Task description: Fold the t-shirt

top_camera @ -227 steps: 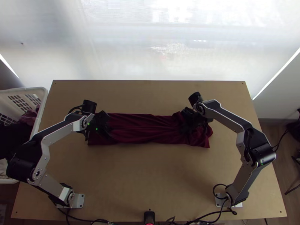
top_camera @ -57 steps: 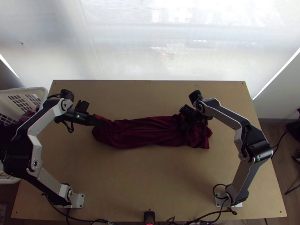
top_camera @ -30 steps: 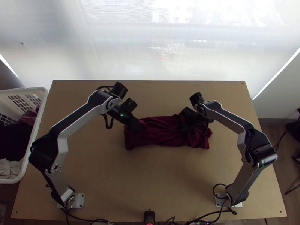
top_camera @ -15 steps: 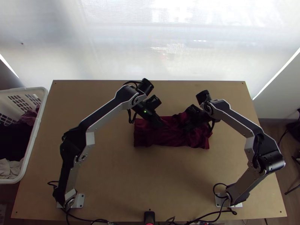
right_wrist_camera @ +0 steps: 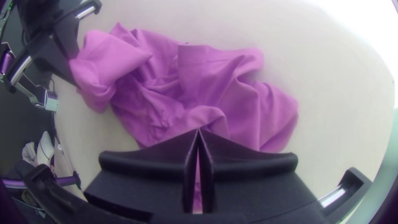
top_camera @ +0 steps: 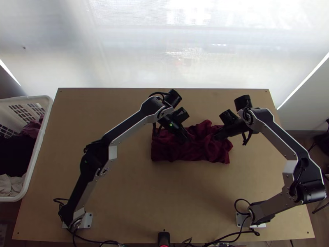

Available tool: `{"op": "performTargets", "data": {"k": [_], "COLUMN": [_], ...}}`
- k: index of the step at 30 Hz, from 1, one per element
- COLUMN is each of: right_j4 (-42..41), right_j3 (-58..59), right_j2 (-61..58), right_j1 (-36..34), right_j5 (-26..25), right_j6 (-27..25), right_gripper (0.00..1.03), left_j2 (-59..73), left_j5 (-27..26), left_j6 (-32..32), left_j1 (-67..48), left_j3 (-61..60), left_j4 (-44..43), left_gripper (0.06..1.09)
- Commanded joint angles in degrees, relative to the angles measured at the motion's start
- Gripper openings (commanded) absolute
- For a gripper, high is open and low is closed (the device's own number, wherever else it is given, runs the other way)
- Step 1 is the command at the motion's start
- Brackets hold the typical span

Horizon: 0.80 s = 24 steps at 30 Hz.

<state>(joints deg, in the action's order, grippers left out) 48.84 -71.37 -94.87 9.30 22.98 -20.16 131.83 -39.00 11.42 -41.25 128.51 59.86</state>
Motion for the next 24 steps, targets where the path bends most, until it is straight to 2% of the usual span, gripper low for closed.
{"op": "performTargets", "data": {"k": [1, 10, 24], "right_j4": [0.5, 0.5, 1.3], "right_j3": [1.8, 6.1, 9.2], "right_j2": [5.7, 11.2, 16.6], "right_j1": [-4.3, -5.3, -7.3], "right_j5": [0.0, -0.1, -0.3], "right_j6": [0.6, 0.7, 1.3], "right_gripper": [0.03, 0.03, 0.03], "left_j2": [1.5, 2.8, 6.6], "left_j5": [-0.2, 0.0, 1.4], "left_j6": [0.6, 1.0, 2.2], "left_j1": [-2.5, -3.8, -7.3], "left_j3": [1.3, 1.4, 1.7], "left_j4": [-4.7, -15.4, -25.8], "left_gripper": [0.09, 0.09, 0.09]}}
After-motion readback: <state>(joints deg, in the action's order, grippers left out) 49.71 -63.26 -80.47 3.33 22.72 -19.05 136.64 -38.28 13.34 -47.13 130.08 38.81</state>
